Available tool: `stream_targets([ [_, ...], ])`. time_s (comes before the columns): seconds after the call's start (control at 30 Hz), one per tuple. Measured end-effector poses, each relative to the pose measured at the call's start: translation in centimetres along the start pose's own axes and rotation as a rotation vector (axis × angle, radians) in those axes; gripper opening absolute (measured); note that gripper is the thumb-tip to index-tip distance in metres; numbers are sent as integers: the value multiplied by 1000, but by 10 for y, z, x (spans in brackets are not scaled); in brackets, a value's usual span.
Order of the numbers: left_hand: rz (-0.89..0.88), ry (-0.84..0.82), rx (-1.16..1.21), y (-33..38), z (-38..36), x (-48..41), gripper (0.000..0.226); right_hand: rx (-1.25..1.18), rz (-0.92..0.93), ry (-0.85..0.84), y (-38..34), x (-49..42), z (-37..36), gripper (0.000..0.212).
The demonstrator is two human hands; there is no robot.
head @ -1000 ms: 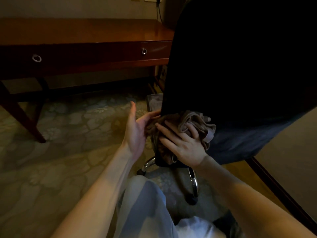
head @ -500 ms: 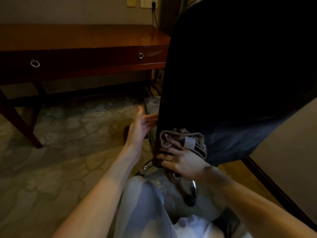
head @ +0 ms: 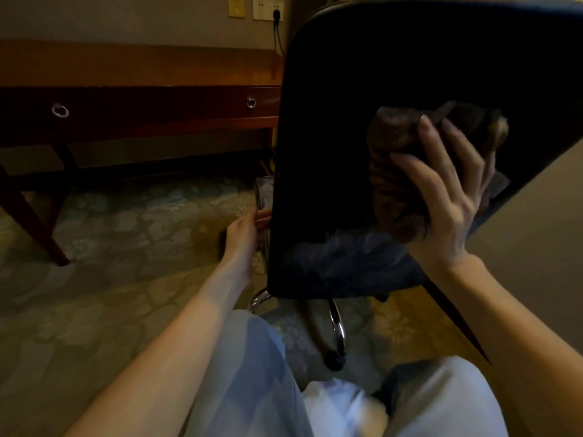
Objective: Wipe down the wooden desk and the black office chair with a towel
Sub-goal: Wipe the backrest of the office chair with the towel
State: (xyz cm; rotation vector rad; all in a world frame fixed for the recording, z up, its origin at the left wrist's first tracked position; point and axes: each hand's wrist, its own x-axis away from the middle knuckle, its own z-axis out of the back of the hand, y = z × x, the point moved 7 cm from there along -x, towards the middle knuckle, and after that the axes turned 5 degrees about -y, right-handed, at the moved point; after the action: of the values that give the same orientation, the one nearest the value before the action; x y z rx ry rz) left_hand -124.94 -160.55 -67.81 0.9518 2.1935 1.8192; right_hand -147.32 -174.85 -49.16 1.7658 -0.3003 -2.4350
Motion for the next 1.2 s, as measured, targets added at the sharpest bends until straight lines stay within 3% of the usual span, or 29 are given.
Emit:
stream_targets([
  [0.17,-9,-6,-46,-5,8,-8,43,-8,-83,-55,-5,13,-47,52],
  [0.3,-22,7,-39,-8,11,-13,48,63,-168,-145,-29,36,-86,35],
  [0.47,-75,2,-22,-5,20,-27,53,-12,15,-418,-64,97,-136,33],
  [0.63,-115,-43,-16,-3,29,-37,53,-136,64,-663,-103,157,-187,30],
  [0.8,-143,-79,-12,0,28,-38,58,-74,247,-938,-131,209,-218,36],
  [0.9,-148,-96,-17,0,30,-38,57,-83,226,-1061,-137,213,-222,53],
  [1.03,-166,-74,-38,5,25,-32,48,-185,224,-889,-133,180,-187,29],
  [1.2,-212,-67,-94,11,20,-21,29,-96,150,-644,-91,122,-102,27],
])
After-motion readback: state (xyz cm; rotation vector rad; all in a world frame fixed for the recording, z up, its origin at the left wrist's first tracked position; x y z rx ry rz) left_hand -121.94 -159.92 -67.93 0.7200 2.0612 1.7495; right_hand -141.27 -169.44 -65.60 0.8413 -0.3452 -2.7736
